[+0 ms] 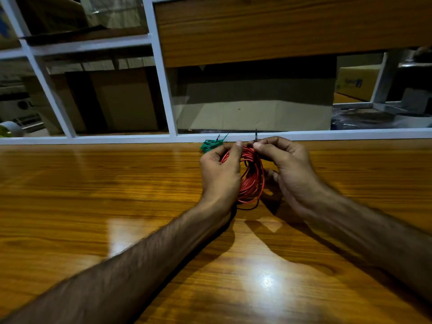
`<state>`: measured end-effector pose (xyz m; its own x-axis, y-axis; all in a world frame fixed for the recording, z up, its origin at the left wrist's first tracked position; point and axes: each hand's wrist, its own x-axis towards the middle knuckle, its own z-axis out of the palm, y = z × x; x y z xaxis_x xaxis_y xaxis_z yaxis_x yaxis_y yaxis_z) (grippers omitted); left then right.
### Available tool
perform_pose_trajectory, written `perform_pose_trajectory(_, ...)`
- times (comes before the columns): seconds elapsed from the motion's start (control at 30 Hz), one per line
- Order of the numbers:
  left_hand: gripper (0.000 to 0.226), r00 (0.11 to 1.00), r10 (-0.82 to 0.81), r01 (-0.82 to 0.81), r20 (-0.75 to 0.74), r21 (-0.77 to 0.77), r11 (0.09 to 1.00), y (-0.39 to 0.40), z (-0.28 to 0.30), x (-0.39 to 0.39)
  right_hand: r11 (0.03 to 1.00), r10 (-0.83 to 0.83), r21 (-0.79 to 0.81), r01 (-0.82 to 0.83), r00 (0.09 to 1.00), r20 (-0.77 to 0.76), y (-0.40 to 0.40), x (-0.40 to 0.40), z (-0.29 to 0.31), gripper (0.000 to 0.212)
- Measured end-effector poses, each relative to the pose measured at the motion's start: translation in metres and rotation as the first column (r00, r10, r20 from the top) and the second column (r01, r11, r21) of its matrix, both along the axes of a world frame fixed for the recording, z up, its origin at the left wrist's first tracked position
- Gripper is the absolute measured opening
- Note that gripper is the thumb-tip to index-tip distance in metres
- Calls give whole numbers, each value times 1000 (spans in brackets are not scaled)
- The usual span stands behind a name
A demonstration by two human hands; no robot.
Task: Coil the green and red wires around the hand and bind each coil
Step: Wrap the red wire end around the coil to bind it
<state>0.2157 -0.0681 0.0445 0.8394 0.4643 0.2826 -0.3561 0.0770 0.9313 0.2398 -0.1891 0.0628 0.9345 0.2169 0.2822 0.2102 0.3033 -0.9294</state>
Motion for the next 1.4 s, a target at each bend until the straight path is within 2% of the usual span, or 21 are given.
perform_pose_trajectory(0.3, 24, 1000, -4, 5, -28, 43, 999, 0, 0, -2, 1000, -13, -2, 13, 1000, 13, 0, 2, -1, 7)
perform_pose_trajectory(0.6, 21, 996, -70, 70, -59, -6, 998, -1, 0, -1, 1000, -12, 20, 12, 1000, -3, -1, 2, 1, 7)
perform_pose_trajectory(0.8, 20, 997, -67, 66, -43, -13, 998, -3, 0, -1, 1000, -24, 15, 24, 1000, -1, -2, 3, 1, 11)
perform_pose_trajectory(1.07, 14, 999, -38, 38, -17, 0, 999, 0, -3, 3, 998, -21, 55, 20, 1000, 3, -3, 2, 5, 6)
perform_pose_trajectory(1.27, 12, 1000, 4, -4, -11, -16, 1000, 3, -2, 5, 995, -80, -54, 82, 996, 34, -4, 5, 3, 5)
perform_pose_trajectory(1.4, 9, 1000, 21, -22, -14, -53, 998, 3, -2, 8, 961, -184, -176, 214, 968, 172, -2, 3, 0, 12)
